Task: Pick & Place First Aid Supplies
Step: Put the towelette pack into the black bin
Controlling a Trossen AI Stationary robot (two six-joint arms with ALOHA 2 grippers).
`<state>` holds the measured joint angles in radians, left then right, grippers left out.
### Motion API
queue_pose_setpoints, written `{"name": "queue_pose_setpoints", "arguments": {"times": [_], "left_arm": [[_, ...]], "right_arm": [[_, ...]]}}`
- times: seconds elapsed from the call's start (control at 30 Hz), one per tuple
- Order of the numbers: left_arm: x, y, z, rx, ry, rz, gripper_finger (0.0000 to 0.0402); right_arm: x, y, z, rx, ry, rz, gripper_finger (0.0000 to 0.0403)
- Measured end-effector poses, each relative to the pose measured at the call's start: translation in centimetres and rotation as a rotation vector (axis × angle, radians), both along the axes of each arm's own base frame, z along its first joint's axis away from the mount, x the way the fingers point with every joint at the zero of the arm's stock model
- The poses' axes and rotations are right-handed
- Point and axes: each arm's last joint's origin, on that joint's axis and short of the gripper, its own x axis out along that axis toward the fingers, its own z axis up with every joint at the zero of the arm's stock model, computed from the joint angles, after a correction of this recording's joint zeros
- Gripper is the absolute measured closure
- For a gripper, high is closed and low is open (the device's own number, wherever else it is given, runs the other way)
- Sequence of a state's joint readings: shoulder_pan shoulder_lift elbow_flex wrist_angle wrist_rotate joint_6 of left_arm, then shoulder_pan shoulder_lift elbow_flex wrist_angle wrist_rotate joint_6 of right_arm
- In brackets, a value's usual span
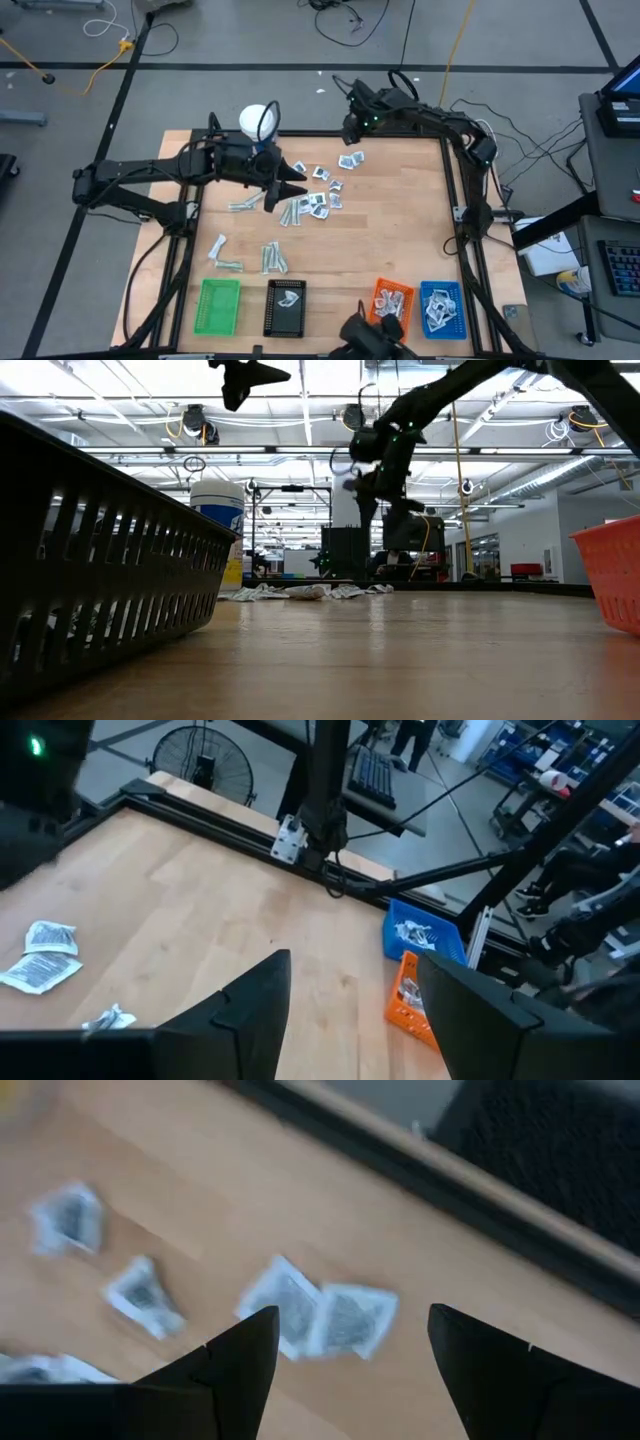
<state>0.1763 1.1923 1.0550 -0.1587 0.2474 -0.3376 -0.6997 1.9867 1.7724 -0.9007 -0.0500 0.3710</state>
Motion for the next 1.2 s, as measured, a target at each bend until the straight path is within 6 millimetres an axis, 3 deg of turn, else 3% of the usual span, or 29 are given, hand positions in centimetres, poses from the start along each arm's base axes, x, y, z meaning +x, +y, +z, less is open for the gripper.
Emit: {"name": "queue_pose_setpoints", "arguments": {"times": [0.3, 0.57, 0.77, 1.2], "left_arm": [[-0.1, 0.3, 0.1, -0.007, -0.013, -0.022, 0.0179], [-0.1, 0.3, 0.1, -0.023, -0.011, -0.042, 0.0179], [-0.1, 0.2, 0.1, -0.026, -0.010, -0.049, 0.0179], [-0.1, 0.2, 0.1, -0.031, -0.006, -0.047, 0.0179]], "right_arm": [[2.0, 0.5, -5.0, 0.069, 0.116, 0.010, 0.0149], [1.6, 1.5, -8.7, 0.116, 0.196, -0.014, 0.0150], [1.5, 1.9, -9.3, 0.154, 0.183, 0.013, 0.0186], [1.9, 2.3, -9.6, 0.118, 0.183, 0.045, 0.0324]]}}
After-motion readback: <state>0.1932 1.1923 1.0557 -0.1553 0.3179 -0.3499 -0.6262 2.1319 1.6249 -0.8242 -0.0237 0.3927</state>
